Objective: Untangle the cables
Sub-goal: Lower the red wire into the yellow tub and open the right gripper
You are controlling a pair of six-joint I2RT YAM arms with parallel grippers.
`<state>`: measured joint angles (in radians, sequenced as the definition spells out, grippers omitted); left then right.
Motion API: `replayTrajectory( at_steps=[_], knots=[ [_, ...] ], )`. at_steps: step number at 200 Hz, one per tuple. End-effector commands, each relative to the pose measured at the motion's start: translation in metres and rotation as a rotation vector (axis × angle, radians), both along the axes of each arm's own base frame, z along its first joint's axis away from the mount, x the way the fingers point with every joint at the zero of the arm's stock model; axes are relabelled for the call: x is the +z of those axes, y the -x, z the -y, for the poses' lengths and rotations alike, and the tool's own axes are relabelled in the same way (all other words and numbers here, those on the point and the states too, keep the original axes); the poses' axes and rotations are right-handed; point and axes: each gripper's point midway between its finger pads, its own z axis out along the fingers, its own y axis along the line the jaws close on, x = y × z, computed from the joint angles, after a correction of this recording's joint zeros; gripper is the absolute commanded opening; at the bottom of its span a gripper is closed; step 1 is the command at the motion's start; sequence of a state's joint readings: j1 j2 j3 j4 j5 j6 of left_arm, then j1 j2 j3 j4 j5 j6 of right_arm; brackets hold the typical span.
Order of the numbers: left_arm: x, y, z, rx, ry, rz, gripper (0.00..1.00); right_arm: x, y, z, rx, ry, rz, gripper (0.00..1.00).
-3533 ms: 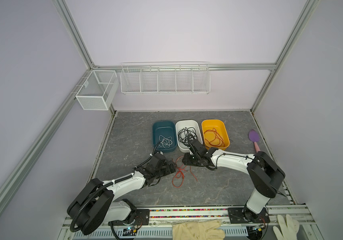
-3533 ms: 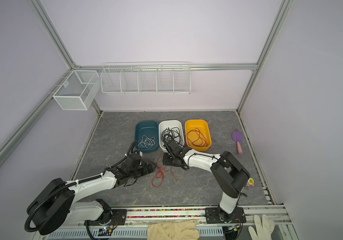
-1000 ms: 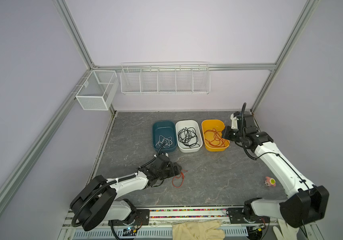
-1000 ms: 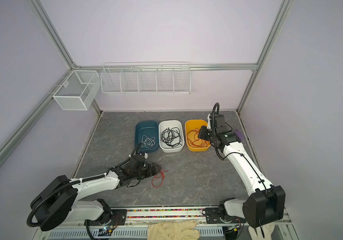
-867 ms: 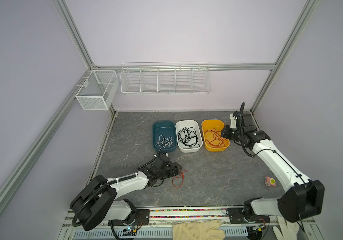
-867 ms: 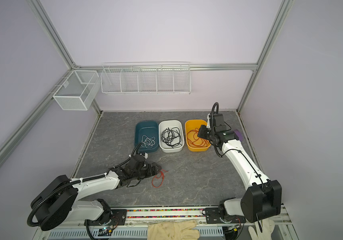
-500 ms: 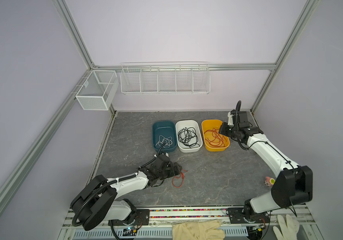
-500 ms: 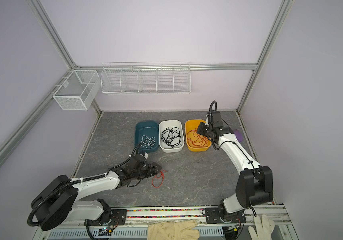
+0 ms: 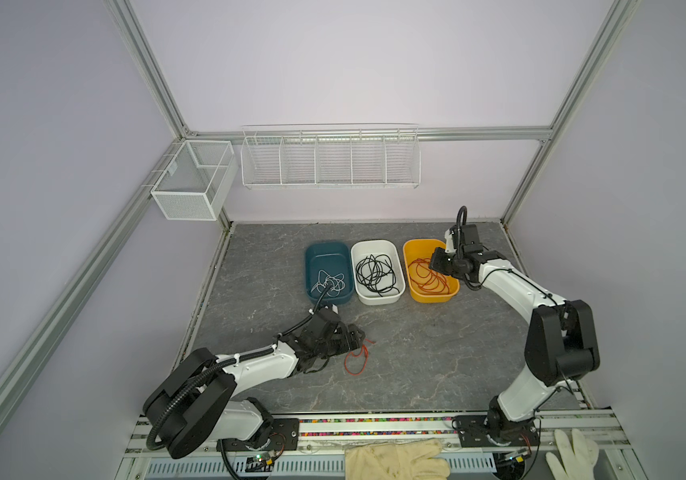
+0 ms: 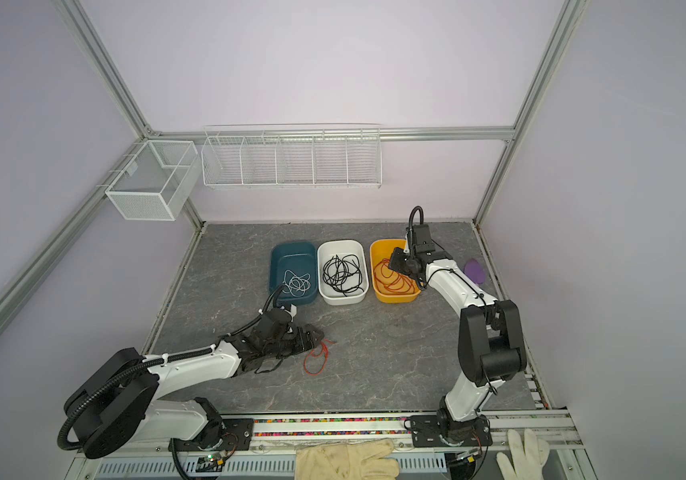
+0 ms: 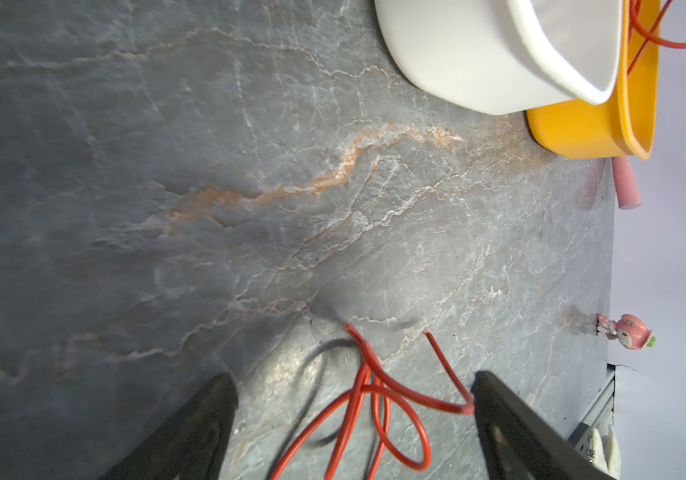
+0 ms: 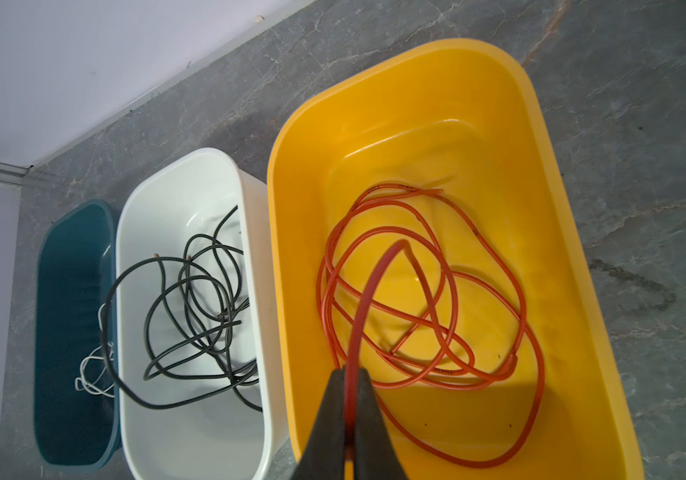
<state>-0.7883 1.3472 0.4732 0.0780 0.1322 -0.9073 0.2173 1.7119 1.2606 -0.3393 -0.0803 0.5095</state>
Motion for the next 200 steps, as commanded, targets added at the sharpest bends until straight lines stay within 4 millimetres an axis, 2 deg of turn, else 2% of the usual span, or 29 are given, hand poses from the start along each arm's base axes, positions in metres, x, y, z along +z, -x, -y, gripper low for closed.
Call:
replayTrajectory(
  at_steps=[1,45,119,147,165,200],
  knots=[
    [-0.019,0.009,-0.007,-0.002,-0.055,-0.054,0.89,-0.005,-0.006,-0.001,-0.008,-0.023,0.002,0.07],
    [-0.024,0.010,-0.005,-0.011,-0.058,-0.068,0.89,-0.029,-0.005,-0.001,-0.018,-0.018,-0.047,0.07],
    [-0.023,0.010,-0.005,-0.012,-0.057,-0.065,0.89,-0.046,0.002,0.002,-0.017,-0.001,-0.082,0.07],
    [-0.021,0.010,-0.006,-0.010,-0.058,-0.061,0.89,-0.047,0.006,0.002,-0.022,-0.004,-0.090,0.12],
    [-0.020,0.010,-0.007,-0.010,-0.059,-0.059,0.89,-0.045,0.008,0.003,-0.028,-0.007,-0.095,0.20],
    [-0.016,0.010,-0.008,-0.009,-0.063,-0.051,0.89,-0.031,0.010,0.005,-0.041,-0.009,-0.081,0.31]
  ],
)
